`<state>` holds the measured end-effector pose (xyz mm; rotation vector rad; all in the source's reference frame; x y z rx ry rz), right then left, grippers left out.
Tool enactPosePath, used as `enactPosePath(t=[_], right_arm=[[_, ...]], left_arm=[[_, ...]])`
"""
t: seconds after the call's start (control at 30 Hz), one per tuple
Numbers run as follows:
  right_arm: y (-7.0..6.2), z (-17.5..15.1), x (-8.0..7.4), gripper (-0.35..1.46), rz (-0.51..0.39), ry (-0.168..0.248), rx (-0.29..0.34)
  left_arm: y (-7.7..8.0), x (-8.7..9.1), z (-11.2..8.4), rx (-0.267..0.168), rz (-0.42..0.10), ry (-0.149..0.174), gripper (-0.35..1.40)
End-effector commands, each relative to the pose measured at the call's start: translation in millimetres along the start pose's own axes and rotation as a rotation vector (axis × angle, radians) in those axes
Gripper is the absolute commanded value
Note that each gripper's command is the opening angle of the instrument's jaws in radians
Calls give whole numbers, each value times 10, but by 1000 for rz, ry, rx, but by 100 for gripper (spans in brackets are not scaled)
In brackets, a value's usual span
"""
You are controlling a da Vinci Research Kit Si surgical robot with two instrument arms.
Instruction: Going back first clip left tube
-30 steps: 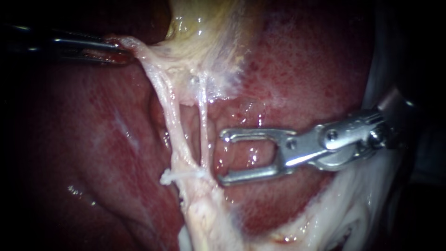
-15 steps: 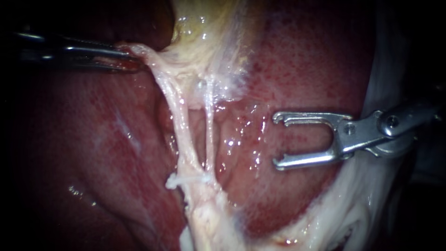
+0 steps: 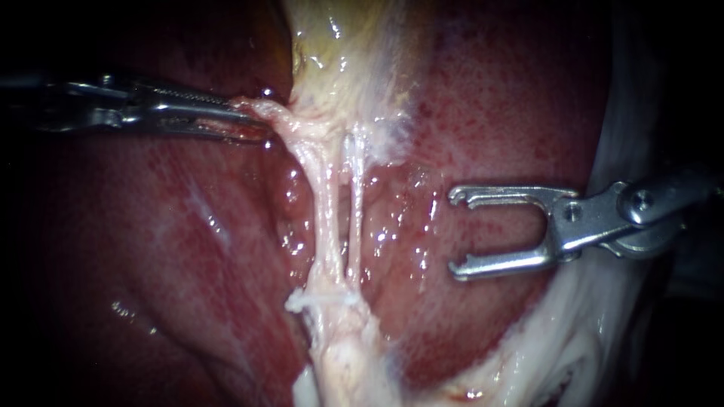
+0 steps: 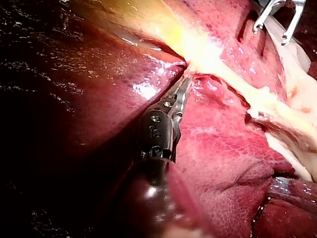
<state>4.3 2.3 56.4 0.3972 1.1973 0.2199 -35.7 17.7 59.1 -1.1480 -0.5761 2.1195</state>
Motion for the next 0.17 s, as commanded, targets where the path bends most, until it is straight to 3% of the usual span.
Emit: enactPosePath(t=[0.03, 0.17], right_arm=[[0, 0, 0, 50, 0, 0, 0], [-2, 1, 2, 50, 0, 1, 6]], left_arm=[[0, 1, -2, 0, -1, -1, -35], [0, 2, -5, -2, -1, -1, -35]])
